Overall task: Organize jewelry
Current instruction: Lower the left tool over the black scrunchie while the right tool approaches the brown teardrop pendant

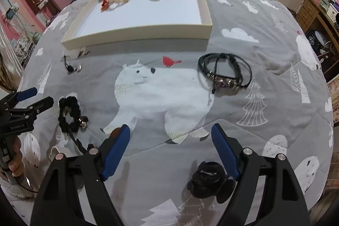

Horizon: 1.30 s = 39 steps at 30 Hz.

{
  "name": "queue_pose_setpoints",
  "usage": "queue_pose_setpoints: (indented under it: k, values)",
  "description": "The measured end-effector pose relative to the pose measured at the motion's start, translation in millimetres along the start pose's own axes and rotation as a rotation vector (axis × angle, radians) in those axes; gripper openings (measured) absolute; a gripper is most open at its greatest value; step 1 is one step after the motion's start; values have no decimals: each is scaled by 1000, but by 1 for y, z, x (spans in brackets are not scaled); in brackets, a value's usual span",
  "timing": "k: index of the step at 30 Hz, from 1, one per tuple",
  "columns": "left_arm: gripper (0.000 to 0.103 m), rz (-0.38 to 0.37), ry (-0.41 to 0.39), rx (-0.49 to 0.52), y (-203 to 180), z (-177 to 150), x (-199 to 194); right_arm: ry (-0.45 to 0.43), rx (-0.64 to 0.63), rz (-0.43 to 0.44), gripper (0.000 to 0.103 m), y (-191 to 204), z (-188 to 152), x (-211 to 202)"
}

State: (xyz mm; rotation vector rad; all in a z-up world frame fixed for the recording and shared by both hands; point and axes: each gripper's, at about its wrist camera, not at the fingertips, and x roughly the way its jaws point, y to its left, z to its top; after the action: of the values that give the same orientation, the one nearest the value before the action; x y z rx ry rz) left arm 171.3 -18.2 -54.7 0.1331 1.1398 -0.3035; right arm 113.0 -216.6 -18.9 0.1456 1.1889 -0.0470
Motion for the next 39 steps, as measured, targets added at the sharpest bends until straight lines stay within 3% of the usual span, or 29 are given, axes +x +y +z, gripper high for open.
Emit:
queue_pose_setpoints:
  k: [6, 11, 13, 18, 22, 39]
  values:
    - [98, 7, -2, 16, -6, 0, -2, 16, -17, 20, 79, 8, 2, 3]
    - [86, 17, 19, 40, -12, -1, 1, 33, -3, 51, 77, 13, 2, 6]
    - [79, 13, 36, 49, -15, -1, 4, 52, -1, 74, 66, 17, 2, 10]
    - [76, 25, 52, 67, -18, -3, 7, 86, -5, 101, 64, 28, -1, 17]
    - [65, 23, 66, 63, -16, -1, 11, 97, -16, 115, 59, 37, -1, 20]
    - [59, 14, 72, 92, -25, 2, 18, 141, -32, 111, 52, 56, -2, 41]
